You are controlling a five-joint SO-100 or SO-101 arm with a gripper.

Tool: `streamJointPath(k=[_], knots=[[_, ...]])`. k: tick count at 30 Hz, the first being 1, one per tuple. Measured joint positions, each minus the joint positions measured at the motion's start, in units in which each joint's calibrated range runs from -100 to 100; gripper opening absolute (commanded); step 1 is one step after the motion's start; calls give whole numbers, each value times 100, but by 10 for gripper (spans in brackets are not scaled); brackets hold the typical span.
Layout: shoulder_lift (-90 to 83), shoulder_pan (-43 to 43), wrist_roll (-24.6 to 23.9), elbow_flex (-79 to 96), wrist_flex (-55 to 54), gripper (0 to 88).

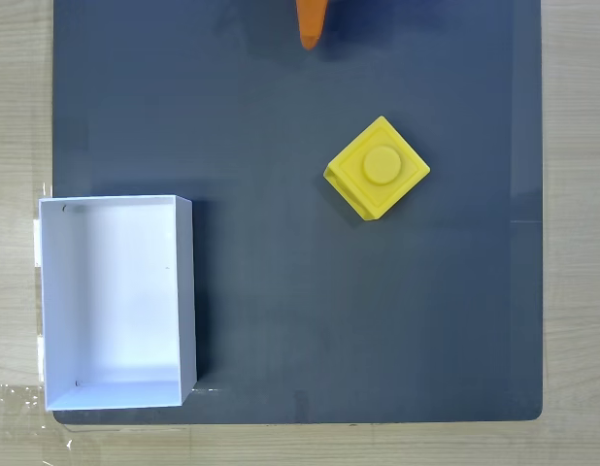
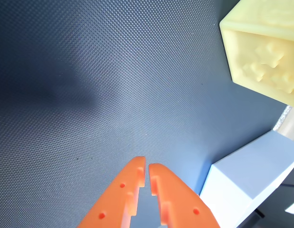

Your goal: Grasp a yellow block and put it in the box

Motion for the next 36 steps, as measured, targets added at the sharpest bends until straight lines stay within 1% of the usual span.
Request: streamJointPath(k=[36], knots=[[0,0,42,0,0,18]])
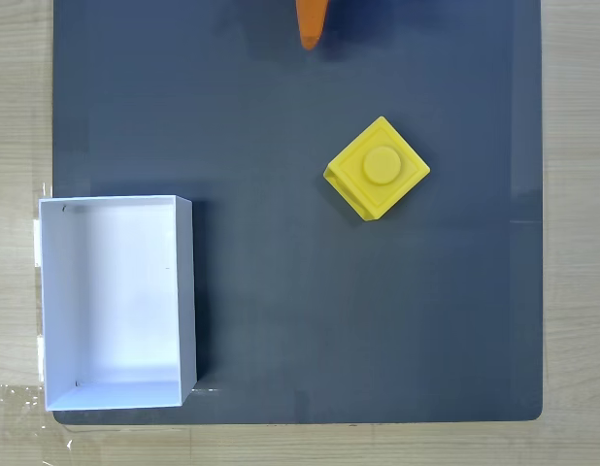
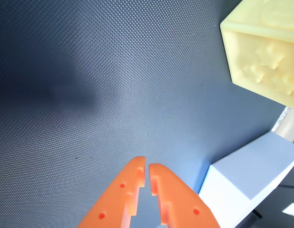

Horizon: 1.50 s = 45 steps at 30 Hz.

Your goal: Grasp a yellow block and put it in the box

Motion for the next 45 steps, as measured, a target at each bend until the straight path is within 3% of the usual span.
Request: streamJointPath(k=[6,13,20,26,33,37,45], knots=[[362,0,0,-36,-225,18],[2663,0,21,-1897,-1134,19],[5445,-9,872,-4887,-1177,19],[7130,-9,1569,-6360,-1047,19],[8411,-405,1844,-7733,130,23],[8892,-630,1807,-8455,995,118],[9499,-729,1125,-9295,1350,487]])
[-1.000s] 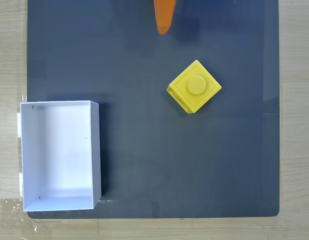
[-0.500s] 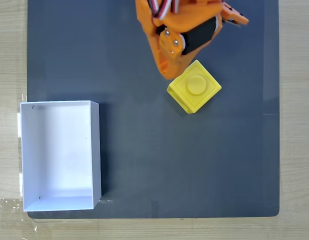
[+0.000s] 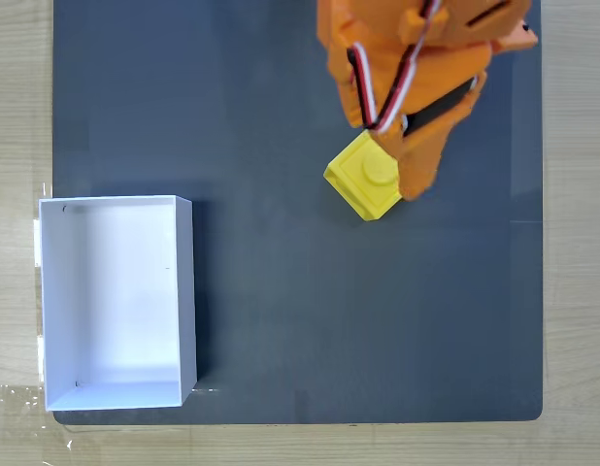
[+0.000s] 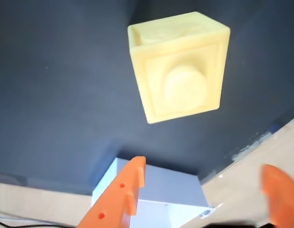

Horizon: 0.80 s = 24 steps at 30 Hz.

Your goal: Grasp a yellow block and put it in the box

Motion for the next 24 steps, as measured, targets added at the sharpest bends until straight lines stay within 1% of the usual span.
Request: streamJointPath(k=[3,5,16,24], knots=[[194,-18,-37,0,0,546],[405,9,-37,0,0,547],[1627,-540,-42,-90,9,547],[2183,-477,-69,-90,-294,541]])
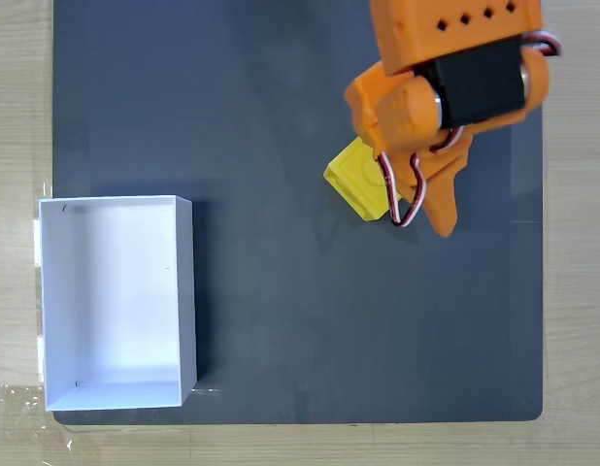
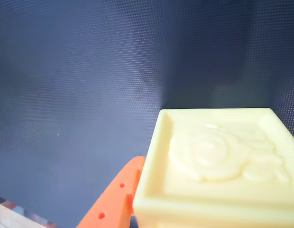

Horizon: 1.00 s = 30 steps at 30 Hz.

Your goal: Grasp a yellow block and put it in the box

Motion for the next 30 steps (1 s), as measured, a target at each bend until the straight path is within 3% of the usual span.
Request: streamJointPath(k=[8,11,30], knots=[[185,162,26,0,-190,302],[185,135,32,-27,-199,256],[-506,315,-5,-632,-312,244]])
